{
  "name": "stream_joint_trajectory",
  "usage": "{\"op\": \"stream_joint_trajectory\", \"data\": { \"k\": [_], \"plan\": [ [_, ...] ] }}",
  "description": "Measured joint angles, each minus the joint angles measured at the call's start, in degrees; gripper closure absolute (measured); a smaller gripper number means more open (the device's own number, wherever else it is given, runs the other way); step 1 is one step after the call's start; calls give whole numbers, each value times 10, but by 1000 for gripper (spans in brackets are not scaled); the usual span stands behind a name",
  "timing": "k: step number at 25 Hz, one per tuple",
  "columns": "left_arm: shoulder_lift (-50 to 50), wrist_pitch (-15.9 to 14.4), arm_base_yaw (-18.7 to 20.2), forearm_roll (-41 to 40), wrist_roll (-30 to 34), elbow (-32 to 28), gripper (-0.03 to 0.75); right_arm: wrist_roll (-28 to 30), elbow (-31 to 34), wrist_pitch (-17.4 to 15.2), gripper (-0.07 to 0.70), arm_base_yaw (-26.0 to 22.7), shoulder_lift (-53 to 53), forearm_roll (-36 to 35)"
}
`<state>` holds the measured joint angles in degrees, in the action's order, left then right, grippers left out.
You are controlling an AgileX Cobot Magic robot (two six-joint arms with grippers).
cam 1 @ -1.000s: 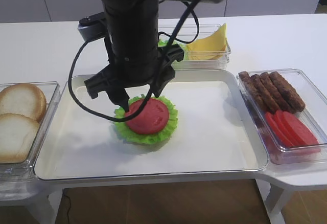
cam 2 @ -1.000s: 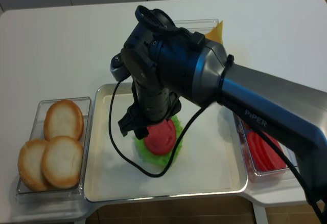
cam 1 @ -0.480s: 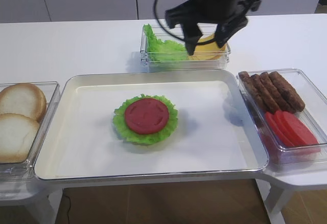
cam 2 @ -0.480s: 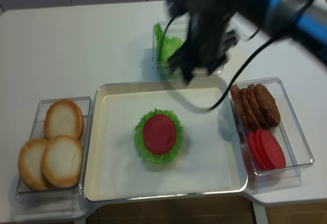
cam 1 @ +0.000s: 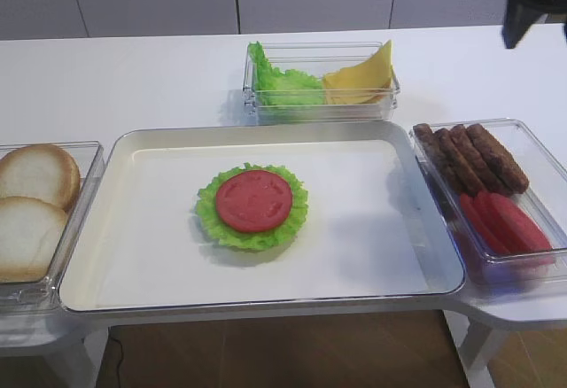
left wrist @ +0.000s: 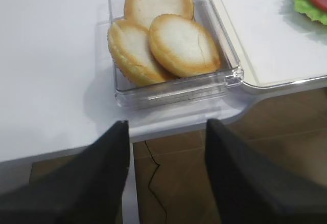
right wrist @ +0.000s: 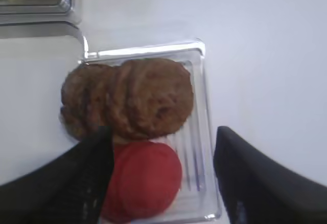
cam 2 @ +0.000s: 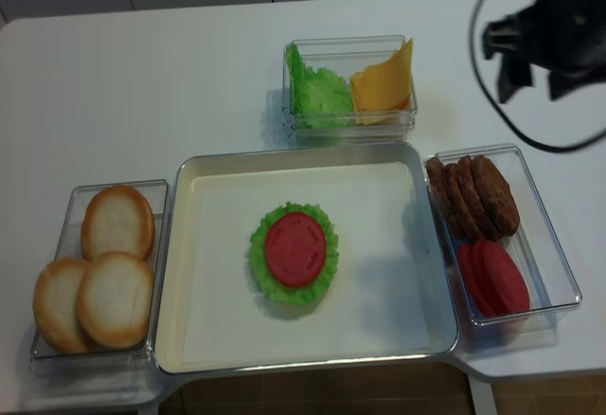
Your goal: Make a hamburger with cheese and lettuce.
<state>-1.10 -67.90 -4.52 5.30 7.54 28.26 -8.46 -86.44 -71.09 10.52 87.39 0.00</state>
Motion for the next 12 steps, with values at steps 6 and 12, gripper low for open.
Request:
{"op": "stream_joint_trajectory", "data": {
  "k": [6,12],
  "plan": [
    [0,0,0,0,0,0,356,0,109,-2,167,-20,-167,13],
    [0,0,0,0,0,0,356,-9,205,-10,167,-22,-365,19]
  ]
}}
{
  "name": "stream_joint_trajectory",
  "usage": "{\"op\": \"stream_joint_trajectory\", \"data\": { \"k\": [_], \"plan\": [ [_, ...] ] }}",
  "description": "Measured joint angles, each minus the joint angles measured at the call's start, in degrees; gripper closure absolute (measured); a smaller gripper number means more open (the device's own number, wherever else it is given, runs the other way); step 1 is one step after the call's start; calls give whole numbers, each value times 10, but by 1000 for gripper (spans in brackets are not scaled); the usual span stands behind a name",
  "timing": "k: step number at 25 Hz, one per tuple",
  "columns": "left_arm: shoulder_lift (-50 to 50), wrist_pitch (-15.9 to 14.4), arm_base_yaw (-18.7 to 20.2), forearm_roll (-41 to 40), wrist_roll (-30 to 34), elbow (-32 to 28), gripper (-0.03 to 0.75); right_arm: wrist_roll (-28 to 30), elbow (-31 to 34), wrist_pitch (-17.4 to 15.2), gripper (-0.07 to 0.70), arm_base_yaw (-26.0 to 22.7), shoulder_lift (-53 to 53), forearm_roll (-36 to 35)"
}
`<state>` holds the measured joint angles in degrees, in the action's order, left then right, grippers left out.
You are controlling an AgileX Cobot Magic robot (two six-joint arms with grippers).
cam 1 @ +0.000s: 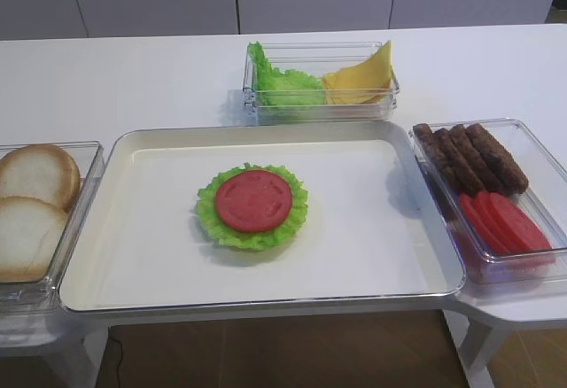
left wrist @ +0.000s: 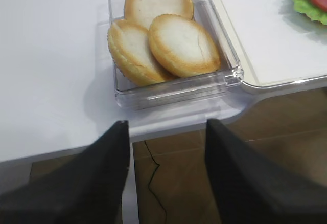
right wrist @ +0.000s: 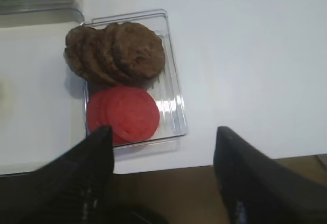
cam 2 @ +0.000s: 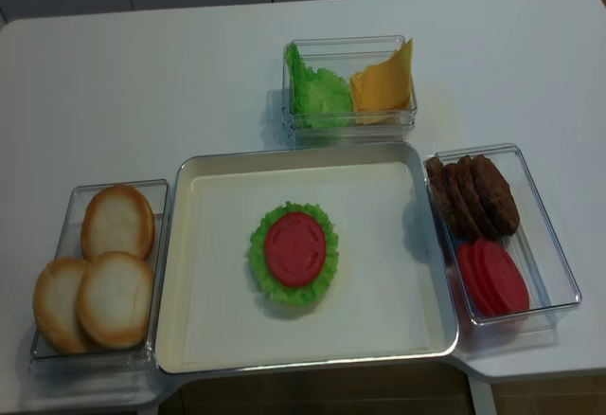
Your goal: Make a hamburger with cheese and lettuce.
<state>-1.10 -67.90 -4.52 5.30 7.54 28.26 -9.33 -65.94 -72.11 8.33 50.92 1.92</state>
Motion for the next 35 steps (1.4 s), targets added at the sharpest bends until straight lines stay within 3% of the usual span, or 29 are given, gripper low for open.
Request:
{"op": "stream_joint_trajectory", "data": {
  "k": [12,18,23,28,35],
  "plan": [
    [0,0,0,0,0,0,356,-5,112,-13,167,0,-386,-4],
    [0,0,0,0,0,0,356,36,208,-16,167,0,-509,-49],
    [0,0,0,0,0,0,356,103,287,-16,167,0,-522,-87],
    [0,0,0,0,0,-1,356,126,346,39,165,0,-522,-93],
    [0,0,0,0,0,-1,356,130,380,69,164,0,-522,-94]
  ]
}}
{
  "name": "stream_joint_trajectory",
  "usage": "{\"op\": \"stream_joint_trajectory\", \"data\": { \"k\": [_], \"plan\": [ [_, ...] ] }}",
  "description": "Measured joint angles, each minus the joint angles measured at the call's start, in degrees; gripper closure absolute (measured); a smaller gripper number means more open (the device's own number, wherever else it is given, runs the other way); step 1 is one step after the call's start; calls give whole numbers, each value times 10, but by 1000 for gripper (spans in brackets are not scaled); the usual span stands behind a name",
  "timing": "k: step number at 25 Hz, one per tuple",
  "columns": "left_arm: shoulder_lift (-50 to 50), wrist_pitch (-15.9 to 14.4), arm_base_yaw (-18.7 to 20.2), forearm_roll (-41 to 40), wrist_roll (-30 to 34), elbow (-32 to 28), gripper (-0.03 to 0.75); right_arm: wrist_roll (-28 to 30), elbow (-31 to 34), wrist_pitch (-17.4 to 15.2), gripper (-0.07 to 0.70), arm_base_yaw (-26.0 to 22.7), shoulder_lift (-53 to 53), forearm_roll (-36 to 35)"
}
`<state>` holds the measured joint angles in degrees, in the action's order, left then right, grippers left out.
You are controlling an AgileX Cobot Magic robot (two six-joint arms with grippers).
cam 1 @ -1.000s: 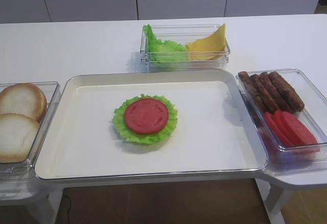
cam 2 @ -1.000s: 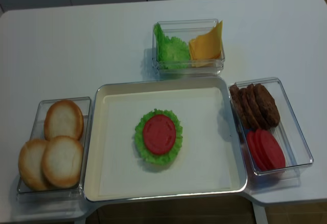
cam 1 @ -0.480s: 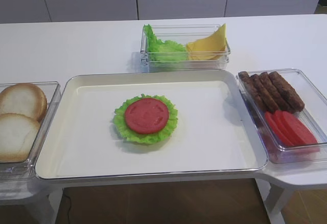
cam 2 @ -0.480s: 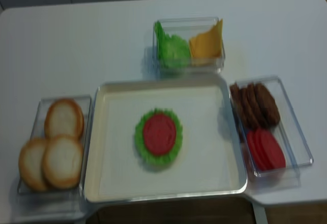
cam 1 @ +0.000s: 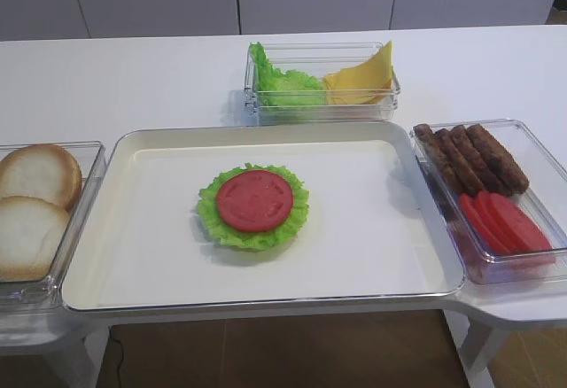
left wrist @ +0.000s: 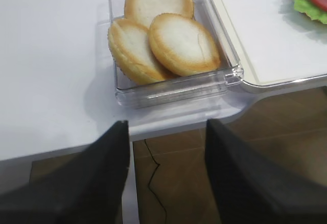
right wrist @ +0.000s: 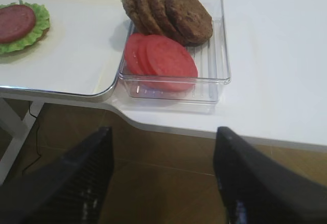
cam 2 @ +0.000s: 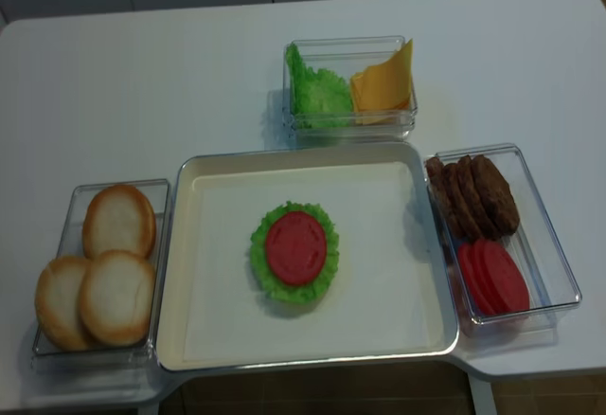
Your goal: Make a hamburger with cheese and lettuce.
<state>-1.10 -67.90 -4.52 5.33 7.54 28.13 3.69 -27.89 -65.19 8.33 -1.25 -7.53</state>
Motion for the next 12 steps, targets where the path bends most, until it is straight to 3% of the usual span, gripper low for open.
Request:
{"op": "stream_joint_trajectory", "data": {
  "k": [9,12],
  "plan": [
    [0,0,0,0,0,0,356,0,0,2,164,-4,0,-1],
    [0,0,0,0,0,0,356,0,0,2,165,-32,0,-1]
  ]
}}
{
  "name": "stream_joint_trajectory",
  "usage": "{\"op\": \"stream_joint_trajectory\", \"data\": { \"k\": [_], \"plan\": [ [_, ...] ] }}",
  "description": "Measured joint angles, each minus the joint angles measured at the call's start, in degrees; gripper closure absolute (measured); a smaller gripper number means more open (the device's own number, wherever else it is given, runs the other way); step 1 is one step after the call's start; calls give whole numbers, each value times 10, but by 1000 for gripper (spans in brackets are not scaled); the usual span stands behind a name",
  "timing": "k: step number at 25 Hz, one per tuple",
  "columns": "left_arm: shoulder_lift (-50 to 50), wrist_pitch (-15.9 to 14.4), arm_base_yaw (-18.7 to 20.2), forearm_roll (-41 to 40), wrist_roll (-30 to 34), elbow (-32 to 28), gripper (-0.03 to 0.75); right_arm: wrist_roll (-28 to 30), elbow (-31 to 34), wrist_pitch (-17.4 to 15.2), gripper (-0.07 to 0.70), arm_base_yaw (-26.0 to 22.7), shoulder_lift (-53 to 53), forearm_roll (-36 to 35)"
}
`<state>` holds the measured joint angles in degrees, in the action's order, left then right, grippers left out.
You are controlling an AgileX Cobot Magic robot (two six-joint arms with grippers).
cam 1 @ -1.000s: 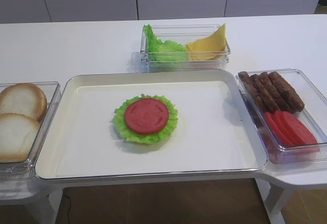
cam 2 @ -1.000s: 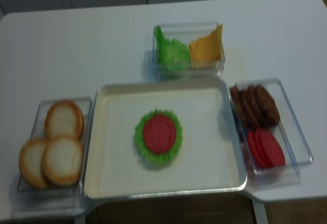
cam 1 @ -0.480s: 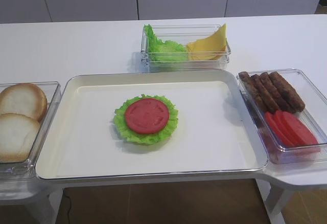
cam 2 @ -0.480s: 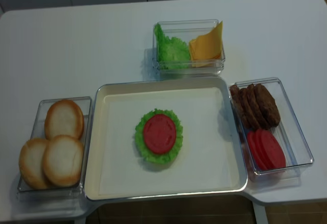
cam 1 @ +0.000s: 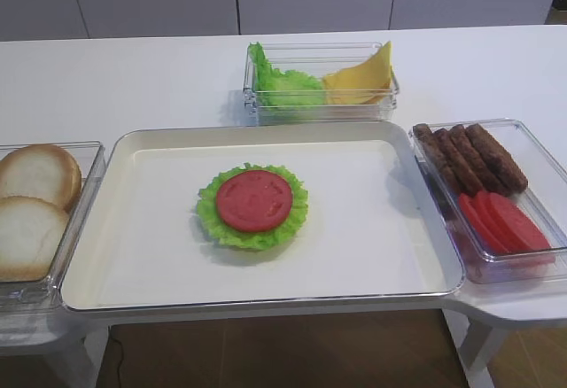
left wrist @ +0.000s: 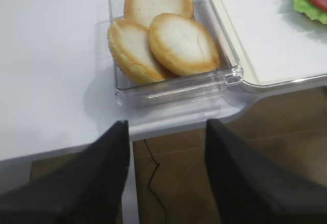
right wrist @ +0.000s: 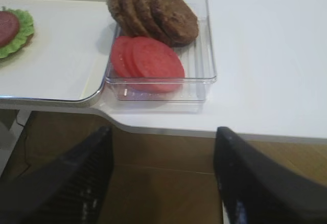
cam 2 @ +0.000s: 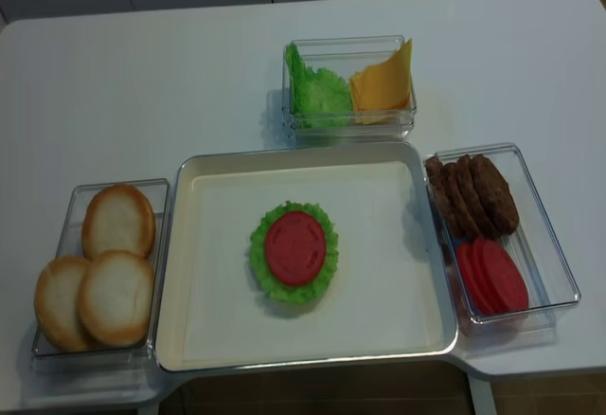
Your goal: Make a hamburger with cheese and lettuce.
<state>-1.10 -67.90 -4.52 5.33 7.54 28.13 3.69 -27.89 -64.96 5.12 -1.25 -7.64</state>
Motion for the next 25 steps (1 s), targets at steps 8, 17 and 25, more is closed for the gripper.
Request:
{"op": "stream_joint_trajectory", "data": {
  "k": [8,17,25],
  "plan": [
    [0,0,0,0,0,0,356,0,0,0,165,-55,0,0],
    [0,0,0,0,0,0,356,29,0,0,165,-55,0,-12],
    [0,0,0,0,0,0,356,31,0,0,167,-55,0,-13]
  ]
}}
